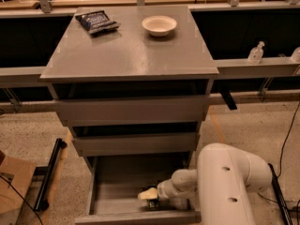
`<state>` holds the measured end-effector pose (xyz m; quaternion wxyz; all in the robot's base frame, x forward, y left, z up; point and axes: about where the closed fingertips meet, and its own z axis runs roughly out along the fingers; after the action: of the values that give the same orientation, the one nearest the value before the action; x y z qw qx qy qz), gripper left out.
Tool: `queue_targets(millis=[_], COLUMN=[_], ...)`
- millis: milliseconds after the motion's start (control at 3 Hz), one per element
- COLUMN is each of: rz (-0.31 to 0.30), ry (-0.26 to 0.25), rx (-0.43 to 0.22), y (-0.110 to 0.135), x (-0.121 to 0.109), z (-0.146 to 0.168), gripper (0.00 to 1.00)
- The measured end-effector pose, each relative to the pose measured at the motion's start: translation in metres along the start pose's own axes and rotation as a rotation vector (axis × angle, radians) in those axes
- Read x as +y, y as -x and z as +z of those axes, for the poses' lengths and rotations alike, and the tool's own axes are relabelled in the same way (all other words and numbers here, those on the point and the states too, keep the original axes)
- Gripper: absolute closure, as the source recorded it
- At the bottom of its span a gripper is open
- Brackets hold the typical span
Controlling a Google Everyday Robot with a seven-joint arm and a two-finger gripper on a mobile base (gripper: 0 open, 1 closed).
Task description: Pick green can from bottom drawer and place on counter
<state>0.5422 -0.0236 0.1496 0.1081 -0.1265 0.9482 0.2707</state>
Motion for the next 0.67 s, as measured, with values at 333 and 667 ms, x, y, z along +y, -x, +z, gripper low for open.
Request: queue_targets(millis=[333, 667], rz=[0.064, 0.066], ry=[0.008, 0.008], rx=[0.016, 0.017], y=[-0.0088, -0.0070], x=[-0.0063, -0.0029], z=[0.0278, 0.0225], gripper=[0.17, 0.20])
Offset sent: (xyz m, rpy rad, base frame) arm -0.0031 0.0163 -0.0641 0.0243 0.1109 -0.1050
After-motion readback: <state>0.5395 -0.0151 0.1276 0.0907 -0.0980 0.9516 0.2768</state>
